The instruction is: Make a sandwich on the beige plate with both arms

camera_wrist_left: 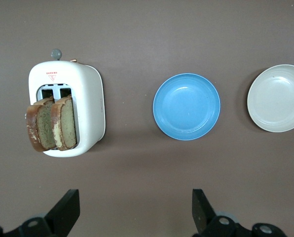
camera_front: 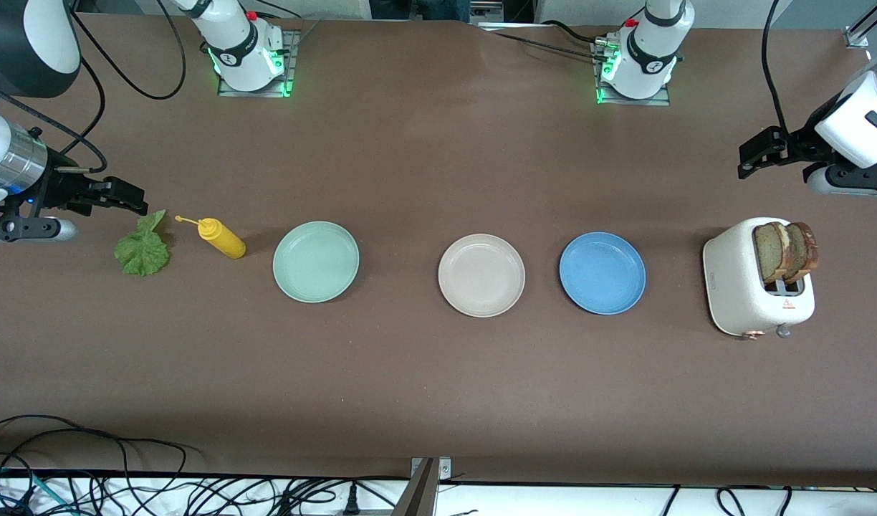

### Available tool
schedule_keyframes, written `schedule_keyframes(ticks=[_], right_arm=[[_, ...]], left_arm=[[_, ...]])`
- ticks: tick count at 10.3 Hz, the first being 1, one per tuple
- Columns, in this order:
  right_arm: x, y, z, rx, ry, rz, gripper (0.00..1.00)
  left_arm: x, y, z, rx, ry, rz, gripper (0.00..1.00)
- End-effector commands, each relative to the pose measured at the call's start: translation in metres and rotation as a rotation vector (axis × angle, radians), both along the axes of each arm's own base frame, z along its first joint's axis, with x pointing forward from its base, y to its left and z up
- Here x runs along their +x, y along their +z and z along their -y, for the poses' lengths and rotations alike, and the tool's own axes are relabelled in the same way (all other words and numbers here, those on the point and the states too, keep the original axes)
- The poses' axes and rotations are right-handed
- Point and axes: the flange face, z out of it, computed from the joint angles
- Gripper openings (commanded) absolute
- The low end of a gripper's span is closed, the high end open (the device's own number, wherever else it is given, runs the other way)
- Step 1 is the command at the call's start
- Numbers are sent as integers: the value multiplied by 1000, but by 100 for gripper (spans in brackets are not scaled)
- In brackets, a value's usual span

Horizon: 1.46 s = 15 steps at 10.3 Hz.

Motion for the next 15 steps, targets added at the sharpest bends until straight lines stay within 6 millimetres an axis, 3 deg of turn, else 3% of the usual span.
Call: schedule_keyframes(ticks=[1,6,15], right_arm=[[-1,4,1,-4,5,-5,100],[-1,4,1,-4,5,-5,100],[-1,3,0,-4,7,-7,100]], left_arm=[[0,-1,-6,-10,3,-7,100],[-1,-4,-29,-10,45,-23,100],[4,-9,-19,-11,24,-24,100]])
